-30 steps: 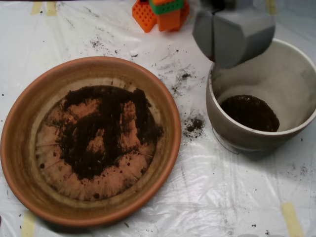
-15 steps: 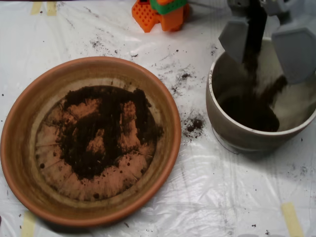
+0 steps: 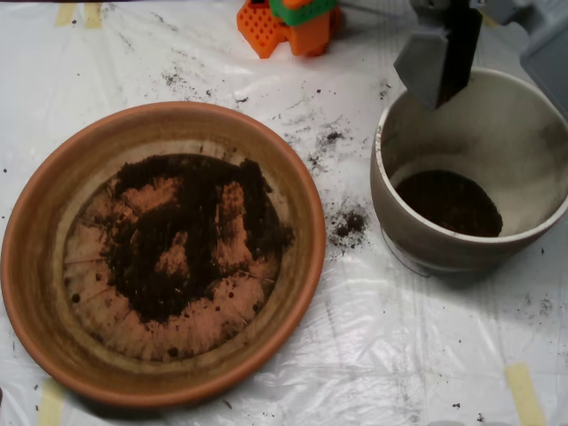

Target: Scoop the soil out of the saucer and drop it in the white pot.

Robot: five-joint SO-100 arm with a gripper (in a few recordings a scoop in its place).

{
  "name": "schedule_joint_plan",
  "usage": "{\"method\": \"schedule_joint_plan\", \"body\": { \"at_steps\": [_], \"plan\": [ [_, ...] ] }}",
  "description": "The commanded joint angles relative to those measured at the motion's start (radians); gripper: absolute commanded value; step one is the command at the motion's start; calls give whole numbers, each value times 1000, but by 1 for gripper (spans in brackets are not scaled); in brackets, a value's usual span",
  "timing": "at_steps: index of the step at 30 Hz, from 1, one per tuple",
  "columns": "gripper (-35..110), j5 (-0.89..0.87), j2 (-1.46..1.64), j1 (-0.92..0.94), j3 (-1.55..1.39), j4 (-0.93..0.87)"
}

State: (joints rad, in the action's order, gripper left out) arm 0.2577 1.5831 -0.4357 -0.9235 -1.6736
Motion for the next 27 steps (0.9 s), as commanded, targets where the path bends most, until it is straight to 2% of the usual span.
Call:
{"method": "schedule_joint_plan", "body": {
  "at_steps": [1,7,14,27],
  "plan": [
    [44,-17,97,28,23,-8],
    [44,-97,140,118,21,-8],
    [45,-147,201,337,-23,-9],
    [46,-20,460,707,-885,390]
  ]
}}
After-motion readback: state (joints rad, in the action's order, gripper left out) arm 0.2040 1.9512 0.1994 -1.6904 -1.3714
